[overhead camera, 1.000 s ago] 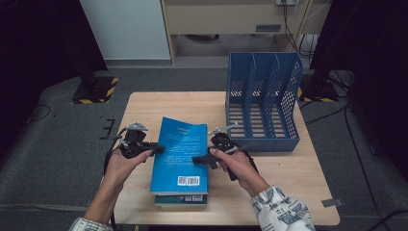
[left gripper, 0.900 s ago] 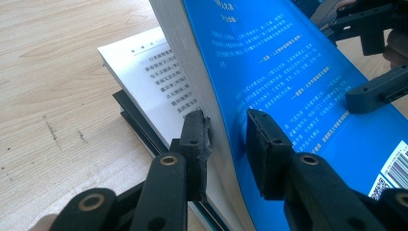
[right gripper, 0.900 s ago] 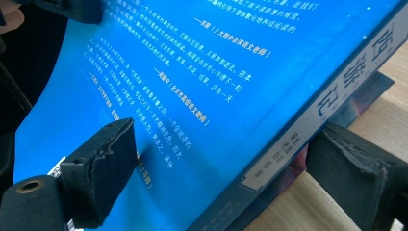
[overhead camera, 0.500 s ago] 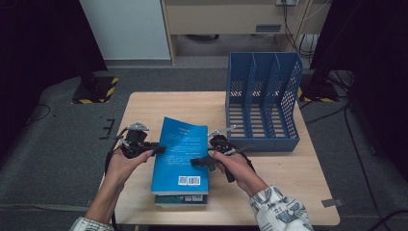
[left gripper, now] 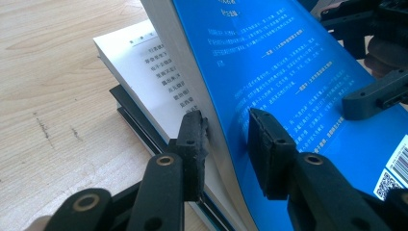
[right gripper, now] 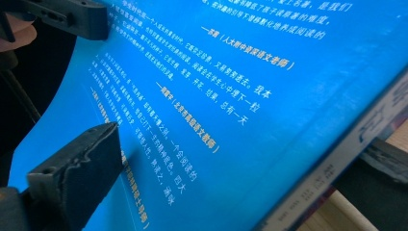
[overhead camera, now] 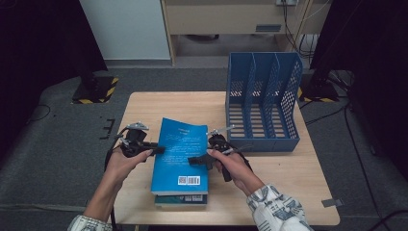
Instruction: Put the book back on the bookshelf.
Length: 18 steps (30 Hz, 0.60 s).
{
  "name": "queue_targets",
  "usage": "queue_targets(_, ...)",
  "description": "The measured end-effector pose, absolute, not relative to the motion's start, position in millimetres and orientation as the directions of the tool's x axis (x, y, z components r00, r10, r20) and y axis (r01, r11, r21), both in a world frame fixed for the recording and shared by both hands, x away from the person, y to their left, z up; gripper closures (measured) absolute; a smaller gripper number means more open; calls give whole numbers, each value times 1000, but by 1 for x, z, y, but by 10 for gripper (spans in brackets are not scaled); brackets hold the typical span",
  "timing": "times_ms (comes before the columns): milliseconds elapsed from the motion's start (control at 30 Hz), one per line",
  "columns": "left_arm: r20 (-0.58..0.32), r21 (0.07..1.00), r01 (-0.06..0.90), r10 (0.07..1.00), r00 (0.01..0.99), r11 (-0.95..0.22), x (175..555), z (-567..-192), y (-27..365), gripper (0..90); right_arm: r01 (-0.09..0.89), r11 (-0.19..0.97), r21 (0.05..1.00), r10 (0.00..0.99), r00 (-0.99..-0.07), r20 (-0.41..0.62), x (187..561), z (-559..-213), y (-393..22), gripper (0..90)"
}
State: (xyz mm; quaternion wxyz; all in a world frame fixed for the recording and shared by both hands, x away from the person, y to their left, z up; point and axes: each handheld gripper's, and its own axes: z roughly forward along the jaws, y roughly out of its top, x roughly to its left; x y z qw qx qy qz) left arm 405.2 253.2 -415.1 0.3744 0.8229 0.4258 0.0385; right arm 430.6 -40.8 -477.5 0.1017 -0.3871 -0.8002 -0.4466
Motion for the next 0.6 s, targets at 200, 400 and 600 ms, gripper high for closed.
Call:
queue_targets(200, -228, 651, 662, 735, 638, -372, 402, -407, 252, 678, 695, 295, 656, 535, -689, 489, 428, -467, -45, 98)
queue_targets(400, -253, 677, 654, 728, 638, -338, 400, -402, 257, 698, 669, 299, 681, 534, -708, 462, 427, -454, -48, 154)
queue_targets(600, -267, 699, 643, 721, 640, -312, 400, -392, 262, 717, 634, 309, 709, 547, -728, 413, 429, -438, -48, 205)
